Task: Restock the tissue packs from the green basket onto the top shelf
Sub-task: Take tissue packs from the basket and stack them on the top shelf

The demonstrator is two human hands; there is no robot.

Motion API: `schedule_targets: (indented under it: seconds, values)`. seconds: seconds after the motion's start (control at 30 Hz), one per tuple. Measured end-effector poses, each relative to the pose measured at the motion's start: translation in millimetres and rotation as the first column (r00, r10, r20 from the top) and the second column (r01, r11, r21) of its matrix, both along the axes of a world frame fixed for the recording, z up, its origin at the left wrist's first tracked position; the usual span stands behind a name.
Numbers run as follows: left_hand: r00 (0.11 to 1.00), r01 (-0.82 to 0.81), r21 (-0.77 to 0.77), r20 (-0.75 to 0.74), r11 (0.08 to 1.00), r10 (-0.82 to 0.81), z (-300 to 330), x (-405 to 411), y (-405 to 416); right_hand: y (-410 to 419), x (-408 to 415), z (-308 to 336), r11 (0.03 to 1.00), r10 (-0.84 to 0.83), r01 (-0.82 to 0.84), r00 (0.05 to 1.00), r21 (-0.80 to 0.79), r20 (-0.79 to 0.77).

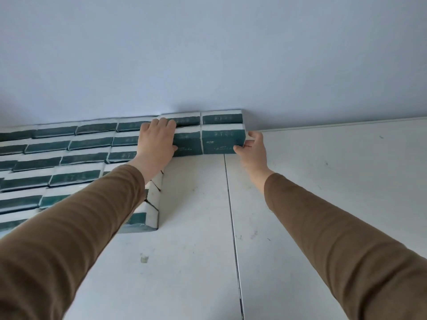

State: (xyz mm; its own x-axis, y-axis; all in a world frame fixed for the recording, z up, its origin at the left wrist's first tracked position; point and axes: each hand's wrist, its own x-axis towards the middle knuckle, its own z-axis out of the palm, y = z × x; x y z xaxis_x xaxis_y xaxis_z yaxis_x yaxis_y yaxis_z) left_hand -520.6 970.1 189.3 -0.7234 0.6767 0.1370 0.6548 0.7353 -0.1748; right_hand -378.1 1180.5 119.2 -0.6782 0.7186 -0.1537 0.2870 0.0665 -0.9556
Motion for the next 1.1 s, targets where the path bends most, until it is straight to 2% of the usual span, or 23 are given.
schedule_targets:
  seconds: [0.1,0.27,0.37,0.5,0.77,0.93,1.1]
  values:
    - [0.999,0.040,0.067,0.031,0.997,-0.043,6.0,25.3,-3.7,-6.7,36.2,10.1,0.999,0.041,-0.042,0.998,0.022,0.056]
    - [0.967,0.166,0.209,0.157,0.964,-0.201,12.1,119.0,-3.6,-39.5,146.6,32.3,0.956,0.052,-0.092,0.988,0.279,0.146]
    - [0.922,0.266,0.254,0.216,0.930,-0.322,5.3,195.5,2.6,-63.1,233.3,39.7,0.899,0.016,-0.103,0.979,0.426,0.203]
    - [0.835,0.404,0.305,0.262,0.862,-0.484,-10.2,295.2,16.4,-84.6,349.3,42.5,0.847,-0.063,-0.106,0.953,0.521,0.297]
    - [0.638,0.635,0.334,0.282,0.697,-0.716,-35.4,456.9,77.7,-67.9,541.0,34.1,0.847,-0.276,0.028,0.877,0.531,0.393]
    - [0.529,0.707,0.305,0.369,0.638,-0.764,-66.0,557.7,146.3,-23.4,648.3,3.4,0.869,-0.372,0.124,0.800,0.478,0.470]
    - [0.443,0.783,0.224,0.454,0.581,-0.773,-124.5,657.2,245.9,57.3,745.8,-58.7,0.905,-0.392,0.199,0.738,0.377,0.550]
